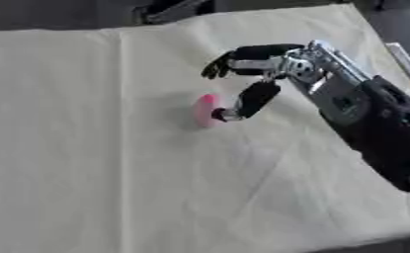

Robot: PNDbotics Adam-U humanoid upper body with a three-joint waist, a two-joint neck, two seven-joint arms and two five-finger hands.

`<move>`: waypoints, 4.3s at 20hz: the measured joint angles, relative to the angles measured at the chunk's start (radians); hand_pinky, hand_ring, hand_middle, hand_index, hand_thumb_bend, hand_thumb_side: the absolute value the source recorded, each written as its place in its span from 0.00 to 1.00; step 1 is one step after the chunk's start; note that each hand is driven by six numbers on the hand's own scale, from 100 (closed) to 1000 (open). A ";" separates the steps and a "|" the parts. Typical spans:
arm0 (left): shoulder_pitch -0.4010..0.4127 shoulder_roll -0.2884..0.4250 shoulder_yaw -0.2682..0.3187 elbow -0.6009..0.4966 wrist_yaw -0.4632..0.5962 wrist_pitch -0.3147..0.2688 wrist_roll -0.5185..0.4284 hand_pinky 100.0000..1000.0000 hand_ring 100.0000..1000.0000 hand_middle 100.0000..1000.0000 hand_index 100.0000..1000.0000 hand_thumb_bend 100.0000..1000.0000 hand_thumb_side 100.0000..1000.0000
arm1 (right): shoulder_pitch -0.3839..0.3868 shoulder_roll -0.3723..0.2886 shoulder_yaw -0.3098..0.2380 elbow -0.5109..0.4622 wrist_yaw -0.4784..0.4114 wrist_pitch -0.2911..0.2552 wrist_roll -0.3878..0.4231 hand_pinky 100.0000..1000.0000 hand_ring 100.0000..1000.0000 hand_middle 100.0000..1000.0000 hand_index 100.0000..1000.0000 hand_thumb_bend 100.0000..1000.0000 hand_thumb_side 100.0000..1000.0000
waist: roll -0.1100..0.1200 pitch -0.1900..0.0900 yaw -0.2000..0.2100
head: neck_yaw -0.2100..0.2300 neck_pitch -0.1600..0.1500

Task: Pick up the objects with one hand, pass them to the other hand, and then place them into the box on the other side of the table.

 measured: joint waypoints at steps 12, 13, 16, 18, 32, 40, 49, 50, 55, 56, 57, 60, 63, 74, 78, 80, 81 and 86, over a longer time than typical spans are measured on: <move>0.000 0.000 0.000 0.002 0.000 -0.002 0.002 0.79 0.72 0.68 0.76 0.45 0.33 | 0.000 0.024 0.024 0.058 0.042 0.011 -0.077 0.91 0.86 0.80 0.88 0.27 0.24 | 0.000 0.000 0.010 | -0.003 0.000; 0.000 0.000 0.000 0.003 0.000 -0.002 0.002 0.79 0.72 0.68 0.76 0.45 0.33 | -0.001 0.026 0.025 0.061 0.045 0.013 -0.084 0.91 0.85 0.79 0.87 0.27 0.22 | 0.000 0.000 0.012 | -0.003 0.000; 0.000 0.000 0.000 0.003 0.000 -0.003 0.003 0.79 0.72 0.68 0.76 0.45 0.33 | -0.001 0.028 0.032 0.074 0.059 0.016 -0.099 0.91 0.85 0.78 0.86 0.27 0.18 | 0.000 0.001 0.014 | -0.003 -0.001; 0.000 0.000 0.000 0.003 0.000 -0.003 0.004 0.79 0.72 0.68 0.76 0.45 0.33 | -0.001 0.033 0.037 0.085 0.068 0.014 -0.102 0.91 0.84 0.77 0.85 0.28 0.15 | 0.000 0.001 0.018 | -0.003 -0.001; 0.001 0.000 0.001 0.006 0.002 -0.001 0.007 0.79 0.72 0.68 0.76 0.45 0.34 | -0.001 0.053 0.051 0.132 0.083 0.014 -0.109 0.89 0.71 0.56 0.66 0.17 0.00 | 0.000 0.002 0.021 | -0.004 -0.001; 0.001 0.000 0.004 0.013 0.001 0.000 0.010 0.79 0.72 0.68 0.76 0.44 0.33 | 0.000 0.060 0.055 0.125 0.023 0.067 -0.183 0.87 0.59 0.40 0.48 0.03 0.00 | 0.000 0.002 0.022 | -0.004 -0.001; 0.001 0.000 0.004 0.013 0.000 -0.002 0.011 0.79 0.71 0.67 0.76 0.43 0.32 | 0.001 0.056 0.027 0.035 -0.068 0.110 -0.244 0.86 0.54 0.39 0.47 0.00 0.00 | 0.000 0.002 0.014 | -0.002 0.000; 0.000 0.000 0.004 0.013 0.000 -0.002 0.011 0.79 0.71 0.67 0.76 0.43 0.32 | 0.001 0.053 0.023 0.019 -0.088 0.118 -0.260 0.85 0.53 0.39 0.47 0.00 0.00 | 0.000 0.002 0.014 | -0.002 0.000; -0.024 0.000 0.003 0.000 0.006 -0.017 0.005 0.77 0.70 0.66 0.76 0.42 0.34 | 0.000 0.050 0.026 -0.060 -0.194 0.147 -0.353 0.84 0.52 0.38 0.47 0.00 0.00 | 0.000 0.001 0.014 | 0.002 0.000; -0.032 -0.001 -0.001 -0.006 0.008 -0.023 0.002 0.77 0.69 0.66 0.76 0.41 0.35 | 0.000 0.050 0.031 -0.072 -0.213 0.149 -0.372 0.84 0.52 0.38 0.47 0.00 0.00 | 0.000 0.001 0.015 | 0.002 0.000; -0.042 -0.003 -0.005 -0.012 0.011 -0.030 -0.004 0.77 0.69 0.66 0.77 0.41 0.35 | 0.000 0.050 0.036 -0.081 -0.231 0.150 -0.392 0.84 0.53 0.38 0.47 0.00 0.00 | 0.000 0.001 0.018 | 0.003 0.000; -0.078 -0.019 -0.027 -0.038 0.026 -0.062 -0.037 0.76 0.68 0.66 0.77 0.40 0.38 | -0.005 0.052 0.055 -0.096 -0.275 0.146 -0.454 0.84 0.53 0.38 0.47 0.00 0.00 | 0.000 0.001 0.025 | 0.006 -0.001; -0.106 -0.037 -0.059 -0.071 0.055 -0.097 -0.087 0.76 0.67 0.66 0.77 0.38 0.40 | -0.015 0.055 0.075 -0.097 -0.307 0.138 -0.506 0.83 0.53 0.38 0.46 0.00 0.00 | 0.000 0.001 0.035 | 0.006 -0.002; -0.203 -0.104 -0.244 -0.312 0.201 -0.082 -0.293 0.76 0.67 0.67 0.78 0.38 0.47 | -0.053 0.087 0.125 -0.071 -0.374 0.139 -0.612 0.82 0.52 0.38 0.46 0.00 0.00 | 0.002 0.001 0.069 | 0.004 -0.019; -0.251 -0.144 -0.328 -0.392 0.221 -0.041 -0.354 0.76 0.68 0.67 0.80 0.41 0.46 | -0.067 0.097 0.137 -0.060 -0.387 0.142 -0.625 0.82 0.51 0.38 0.46 0.00 0.00 | 0.006 0.001 0.079 | 0.004 -0.020; -0.274 -0.168 -0.362 -0.417 0.229 -0.019 -0.376 0.76 0.68 0.68 0.82 0.42 0.46 | -0.077 0.101 0.142 -0.058 -0.396 0.144 -0.632 0.81 0.51 0.38 0.46 0.00 0.00 | 0.009 0.001 0.085 | 0.004 -0.024; -0.283 -0.181 -0.378 -0.427 0.232 -0.008 -0.386 0.76 0.68 0.68 0.83 0.42 0.46 | -0.081 0.104 0.144 -0.056 -0.401 0.144 -0.635 0.81 0.51 0.38 0.46 0.00 0.00 | 0.010 0.001 0.088 | 0.004 -0.027; -0.321 -0.236 -0.439 -0.470 0.240 0.042 -0.404 0.78 0.69 0.68 0.82 0.47 0.42 | -0.094 0.111 0.154 -0.054 -0.420 0.142 -0.644 0.81 0.51 0.37 0.45 0.00 0.00 | 0.011 0.001 0.092 | 0.004 -0.028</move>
